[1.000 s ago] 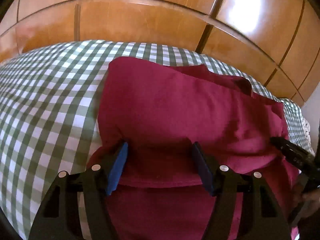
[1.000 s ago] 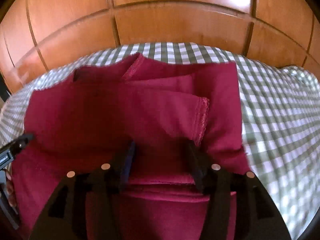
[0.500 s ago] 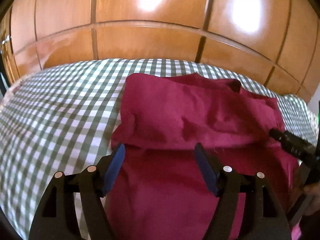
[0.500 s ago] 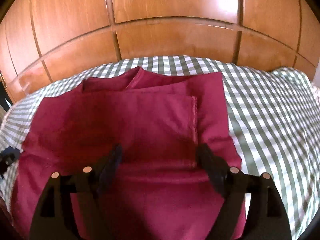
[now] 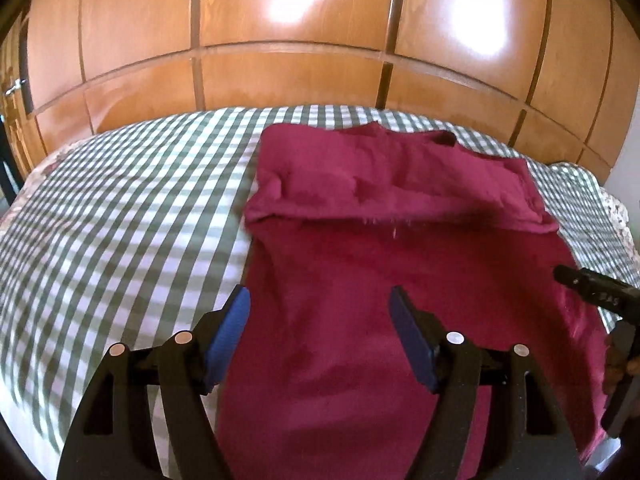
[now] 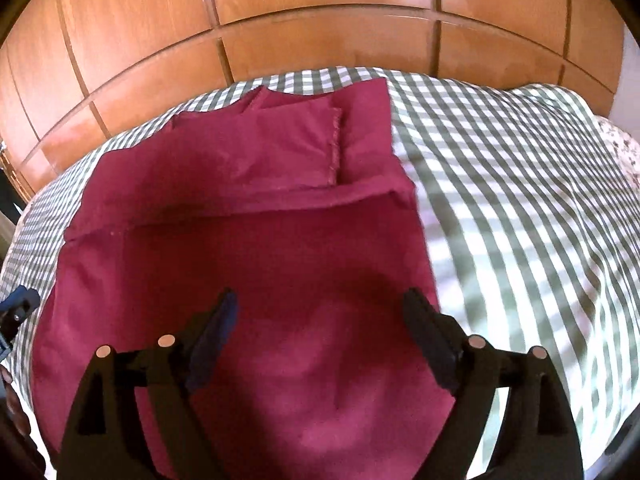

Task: Fold small clothes

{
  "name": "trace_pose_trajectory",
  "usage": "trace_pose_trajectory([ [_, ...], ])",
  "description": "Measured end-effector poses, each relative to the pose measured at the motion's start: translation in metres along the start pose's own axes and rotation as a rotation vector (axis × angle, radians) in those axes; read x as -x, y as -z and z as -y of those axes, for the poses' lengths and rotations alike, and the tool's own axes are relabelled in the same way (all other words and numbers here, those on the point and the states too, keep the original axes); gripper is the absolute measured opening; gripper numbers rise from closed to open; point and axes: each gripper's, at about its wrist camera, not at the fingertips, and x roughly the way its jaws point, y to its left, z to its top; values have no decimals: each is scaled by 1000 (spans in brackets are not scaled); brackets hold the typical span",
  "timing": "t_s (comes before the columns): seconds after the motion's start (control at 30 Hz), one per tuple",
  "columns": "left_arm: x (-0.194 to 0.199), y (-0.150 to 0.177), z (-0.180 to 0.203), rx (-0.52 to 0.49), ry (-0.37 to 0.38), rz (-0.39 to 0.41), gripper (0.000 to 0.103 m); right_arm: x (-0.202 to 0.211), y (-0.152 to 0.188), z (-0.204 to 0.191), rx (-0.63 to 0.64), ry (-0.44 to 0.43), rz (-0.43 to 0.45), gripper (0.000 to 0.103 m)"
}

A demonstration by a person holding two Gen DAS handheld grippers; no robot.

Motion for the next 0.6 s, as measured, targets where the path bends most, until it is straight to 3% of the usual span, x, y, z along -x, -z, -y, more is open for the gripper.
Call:
trace_pose_trajectory([
  [0.2,1,27,-18,30,-6,-73,71,18,23,16,20,48,-15,88],
  [0.37,13,46,-29,43,-2,-107,71,23,42,33,-19,28,-55,88],
  [0.6,37,72,-45,33,-16,-132,71,40,65,36,26,-13,-85,90],
])
